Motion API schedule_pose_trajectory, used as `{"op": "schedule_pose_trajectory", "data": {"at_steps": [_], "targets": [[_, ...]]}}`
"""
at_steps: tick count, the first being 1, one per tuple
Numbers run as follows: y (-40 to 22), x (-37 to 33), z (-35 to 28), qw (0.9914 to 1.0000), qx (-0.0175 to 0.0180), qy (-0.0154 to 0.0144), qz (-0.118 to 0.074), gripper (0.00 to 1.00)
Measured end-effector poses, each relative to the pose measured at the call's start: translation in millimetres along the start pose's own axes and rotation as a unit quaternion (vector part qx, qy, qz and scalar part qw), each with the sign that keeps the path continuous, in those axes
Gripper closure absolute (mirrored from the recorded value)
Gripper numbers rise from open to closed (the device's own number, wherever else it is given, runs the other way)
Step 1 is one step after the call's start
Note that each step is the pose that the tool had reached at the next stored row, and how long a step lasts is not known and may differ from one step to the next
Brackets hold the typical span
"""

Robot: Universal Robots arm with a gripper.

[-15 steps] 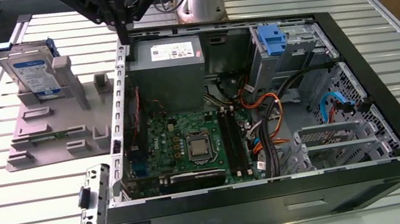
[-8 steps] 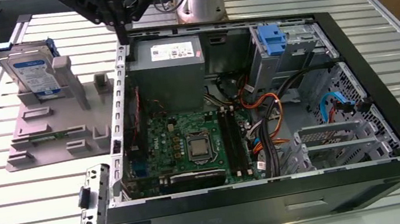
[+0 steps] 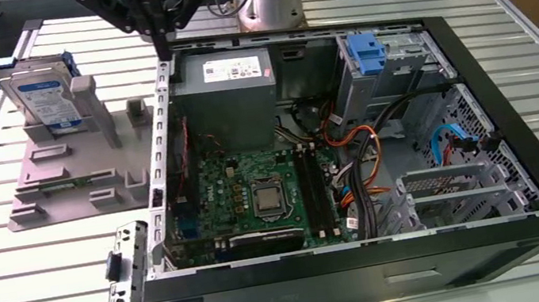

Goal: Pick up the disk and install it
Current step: 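Reach for the disk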

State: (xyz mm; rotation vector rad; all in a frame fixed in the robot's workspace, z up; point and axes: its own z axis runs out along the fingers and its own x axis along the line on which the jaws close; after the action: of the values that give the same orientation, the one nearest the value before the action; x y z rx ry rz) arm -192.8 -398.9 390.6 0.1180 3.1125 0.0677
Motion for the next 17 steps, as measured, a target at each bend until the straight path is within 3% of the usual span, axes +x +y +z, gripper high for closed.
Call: {"op": "schedule_pose_trajectory", "data": {"at_steps": [17], "targets": [[-0.5, 6.8, 0.1, 1.0, 0.0, 0.0, 0.0, 0.9]]}}
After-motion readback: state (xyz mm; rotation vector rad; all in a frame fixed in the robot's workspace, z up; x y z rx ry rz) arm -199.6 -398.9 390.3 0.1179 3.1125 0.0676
